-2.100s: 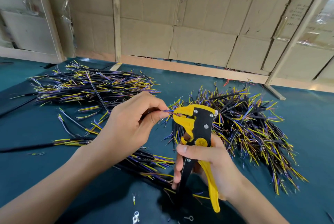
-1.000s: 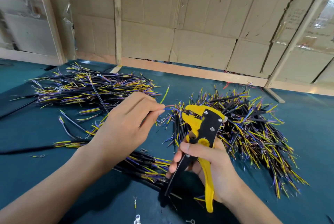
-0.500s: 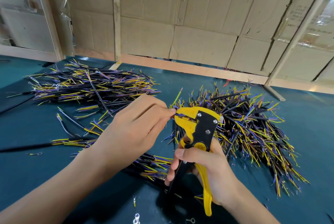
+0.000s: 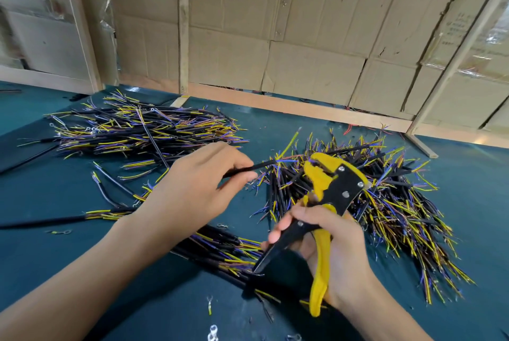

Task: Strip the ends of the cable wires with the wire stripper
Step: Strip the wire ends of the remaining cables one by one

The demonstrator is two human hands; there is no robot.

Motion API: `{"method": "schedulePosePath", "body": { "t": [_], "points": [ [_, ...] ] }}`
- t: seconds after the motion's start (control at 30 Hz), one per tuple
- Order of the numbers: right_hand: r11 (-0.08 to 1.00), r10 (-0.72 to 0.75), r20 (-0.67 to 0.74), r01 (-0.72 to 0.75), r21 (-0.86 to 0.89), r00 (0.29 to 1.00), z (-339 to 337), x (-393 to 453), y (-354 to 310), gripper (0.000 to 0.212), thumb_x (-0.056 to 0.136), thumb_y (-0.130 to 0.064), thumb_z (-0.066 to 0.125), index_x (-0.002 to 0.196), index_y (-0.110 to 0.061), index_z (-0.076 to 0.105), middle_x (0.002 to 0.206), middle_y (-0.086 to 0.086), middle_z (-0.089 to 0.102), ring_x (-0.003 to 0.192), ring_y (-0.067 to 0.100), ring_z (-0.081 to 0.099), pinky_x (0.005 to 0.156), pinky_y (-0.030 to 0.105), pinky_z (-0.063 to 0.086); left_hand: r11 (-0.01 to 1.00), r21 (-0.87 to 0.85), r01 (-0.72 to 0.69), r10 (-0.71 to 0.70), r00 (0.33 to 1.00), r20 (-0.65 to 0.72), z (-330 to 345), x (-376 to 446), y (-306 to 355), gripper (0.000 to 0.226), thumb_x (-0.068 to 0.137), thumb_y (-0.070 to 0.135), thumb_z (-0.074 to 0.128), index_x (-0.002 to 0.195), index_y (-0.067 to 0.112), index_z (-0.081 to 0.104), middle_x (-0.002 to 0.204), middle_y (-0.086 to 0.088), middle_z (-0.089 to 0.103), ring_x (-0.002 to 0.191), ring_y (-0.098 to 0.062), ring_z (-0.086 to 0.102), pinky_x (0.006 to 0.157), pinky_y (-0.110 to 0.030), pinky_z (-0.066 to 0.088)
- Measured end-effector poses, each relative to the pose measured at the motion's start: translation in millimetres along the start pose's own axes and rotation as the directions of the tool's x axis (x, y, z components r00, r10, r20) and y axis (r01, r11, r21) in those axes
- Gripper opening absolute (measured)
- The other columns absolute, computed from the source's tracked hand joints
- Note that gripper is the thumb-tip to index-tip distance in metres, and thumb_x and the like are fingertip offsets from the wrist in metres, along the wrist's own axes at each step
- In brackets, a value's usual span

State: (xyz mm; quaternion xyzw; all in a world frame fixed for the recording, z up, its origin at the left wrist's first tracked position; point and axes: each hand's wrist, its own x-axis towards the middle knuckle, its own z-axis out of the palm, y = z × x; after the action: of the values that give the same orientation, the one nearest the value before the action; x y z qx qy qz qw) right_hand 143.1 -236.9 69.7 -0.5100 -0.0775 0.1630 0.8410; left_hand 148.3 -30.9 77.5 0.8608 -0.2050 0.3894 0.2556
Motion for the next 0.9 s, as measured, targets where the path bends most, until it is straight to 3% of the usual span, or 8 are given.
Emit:
{"method": "schedulePosePath", "body": {
  "t": [0.1, 0.17, 0.27, 0.33, 0.53, 0.63, 0.8, 0.9],
  "points": [
    [0.992, -0.003, 0.002, 0.002, 0.126, 1.000, -8.9, 7.5, -2.8, 0.005, 0.069, -0.011, 0.070, 0.069, -0.006, 0.068, 0.069, 0.018, 0.058, 0.058, 0.035, 0.061, 0.064, 0.054, 0.058, 0.998, 0.044, 0.033, -0.034, 0.999, 0.029, -1.0, 2.4, -9.9, 0.009, 0.091, 0.019, 0.073, 0.092, 0.010, 0.071, 0.090, 0.003, 0.067, 0.084, -0.017, 0.061, 0.079, -0.039, 0.048],
    [0.993, -0.033, -0.061, 0.040, 0.115, 0.998, -11.9, 13.1, -6.5, 0.013, 0.069, -0.017, 0.074, 0.074, -0.005, 0.074, 0.068, 0.015, 0.058, 0.055, 0.032, 0.061, 0.059, 0.049, 0.059, 0.994, 0.114, -0.004, 0.000, 0.999, 0.035, -0.9, 2.7, -12.4, 0.010, 0.090, 0.023, 0.069, 0.090, 0.014, 0.071, 0.091, 0.005, 0.067, 0.087, -0.019, 0.058, 0.082, -0.037, 0.041],
    [0.998, -0.055, -0.096, 0.058, 0.029, 0.994, -16.3, 15.9, -11.4, 0.060, 0.059, -0.038, 0.093, 0.098, 0.003, 0.074, 0.070, 0.014, 0.057, 0.055, 0.032, 0.059, 0.062, 0.049, 0.058, 0.980, 0.189, -0.066, 0.071, 0.997, -0.020, 0.3, 2.1, -10.7, 0.011, 0.090, 0.029, 0.069, 0.089, 0.019, 0.074, 0.096, 0.007, 0.066, 0.091, -0.024, 0.056, 0.083, -0.038, 0.036],
    [0.996, -0.055, -0.063, 0.051, -0.067, 0.996, -17.8, 12.7, -13.2, 0.076, 0.057, -0.043, 0.097, 0.101, 0.011, 0.066, 0.069, 0.015, 0.054, 0.056, 0.033, 0.058, 0.063, 0.049, 0.057, 0.966, 0.242, -0.087, 0.111, 0.990, -0.084, 0.3, 2.5, -8.6, 0.013, 0.091, 0.032, 0.069, 0.088, 0.022, 0.075, 0.096, 0.007, 0.067, 0.091, -0.025, 0.056, 0.085, -0.036, 0.031],
    [0.983, 0.067, -0.005, -0.067, -0.168, 0.998, -12.9, 9.3, -5.9, 0.023, 0.077, -0.011, 0.081, 0.088, 0.005, 0.068, 0.069, 0.018, 0.054, 0.055, 0.034, 0.058, 0.065, 0.057, 0.056, 0.946, 0.309, -0.098, 0.152, 0.976, -0.158, -1.0, 2.4, -6.6, 0.016, 0.094, 0.037, 0.068, 0.084, 0.029, 0.077, 0.096, 0.013, 0.068, 0.092, -0.024, 0.060, 0.085, -0.045, 0.028],
    [0.986, 0.056, 0.045, -0.048, -0.162, 0.997, -10.2, 6.7, -2.7, 0.015, 0.079, -0.010, 0.080, 0.081, -0.002, 0.068, 0.068, 0.018, 0.054, 0.056, 0.034, 0.059, 0.064, 0.056, 0.056, 0.940, 0.314, -0.132, 0.181, 0.974, -0.135, -3.7, 2.5, -7.9, 0.018, 0.096, 0.038, 0.066, 0.082, 0.033, 0.077, 0.098, 0.017, 0.068, 0.095, -0.022, 0.060, 0.086, -0.046, 0.026],
    [0.989, -0.120, -0.045, 0.116, -0.091, 0.992, -10.0, 9.1, -3.3, 0.012, 0.079, -0.010, 0.079, 0.078, -0.005, 0.068, 0.066, 0.017, 0.054, 0.056, 0.033, 0.058, 0.067, 0.056, 0.058, 0.950, 0.306, -0.055, 0.087, 0.992, -0.093, 2.1, 2.5, -4.7, 0.008, 0.091, 0.032, 0.071, 0.094, 0.025, 0.071, 0.115, 0.011, 0.064, 0.105, -0.023, 0.052, 0.088, -0.042, 0.027],
    [0.955, -0.296, -0.183, 0.285, -0.083, 0.938, -18.4, 14.3, -9.8, 0.006, 0.082, -0.012, 0.074, 0.079, -0.011, 0.069, 0.068, 0.015, 0.058, 0.058, 0.032, 0.060, 0.071, 0.055, 0.059, 0.993, 0.112, -0.031, 0.025, 0.998, 0.055, 1.4, 4.7, -5.7, 0.021, 0.085, 0.022, 0.074, 0.093, 0.016, 0.055, 0.103, 0.004, 0.057, 0.097, -0.021, 0.047, 0.086, -0.036, 0.035]
  ]
}}
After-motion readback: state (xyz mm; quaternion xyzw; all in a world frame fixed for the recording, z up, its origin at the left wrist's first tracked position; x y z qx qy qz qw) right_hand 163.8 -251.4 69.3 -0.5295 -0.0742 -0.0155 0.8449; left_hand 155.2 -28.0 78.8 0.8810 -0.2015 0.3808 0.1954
